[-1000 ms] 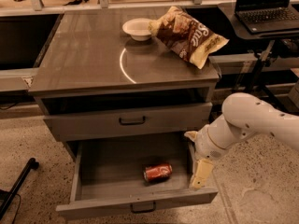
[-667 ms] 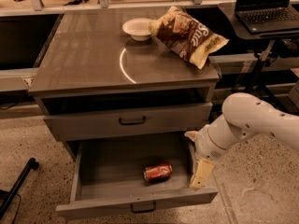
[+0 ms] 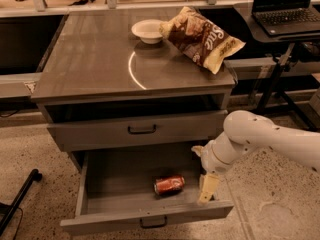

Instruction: Pick coke can from middle drawer and place on counter

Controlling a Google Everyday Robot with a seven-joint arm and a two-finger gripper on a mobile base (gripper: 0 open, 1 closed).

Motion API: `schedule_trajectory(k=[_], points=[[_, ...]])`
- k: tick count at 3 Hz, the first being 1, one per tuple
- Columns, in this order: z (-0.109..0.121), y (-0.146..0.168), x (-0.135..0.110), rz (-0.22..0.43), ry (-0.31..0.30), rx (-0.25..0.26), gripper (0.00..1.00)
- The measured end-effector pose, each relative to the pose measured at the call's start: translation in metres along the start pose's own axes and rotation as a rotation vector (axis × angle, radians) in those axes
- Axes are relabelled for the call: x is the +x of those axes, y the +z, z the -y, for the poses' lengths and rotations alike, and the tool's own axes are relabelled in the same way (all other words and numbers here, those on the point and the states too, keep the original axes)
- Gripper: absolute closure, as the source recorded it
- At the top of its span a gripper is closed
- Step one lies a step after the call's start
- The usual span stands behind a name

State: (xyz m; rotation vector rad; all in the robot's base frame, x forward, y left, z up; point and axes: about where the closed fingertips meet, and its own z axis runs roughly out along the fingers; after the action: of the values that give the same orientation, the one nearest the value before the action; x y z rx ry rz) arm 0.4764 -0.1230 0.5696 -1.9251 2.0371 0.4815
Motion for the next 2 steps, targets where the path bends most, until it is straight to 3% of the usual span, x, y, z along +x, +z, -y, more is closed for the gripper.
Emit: schedule_trajectory(k=[2], points=[[0.020,0.044,0.011,-0.018,-0.008,0.019,0.00]])
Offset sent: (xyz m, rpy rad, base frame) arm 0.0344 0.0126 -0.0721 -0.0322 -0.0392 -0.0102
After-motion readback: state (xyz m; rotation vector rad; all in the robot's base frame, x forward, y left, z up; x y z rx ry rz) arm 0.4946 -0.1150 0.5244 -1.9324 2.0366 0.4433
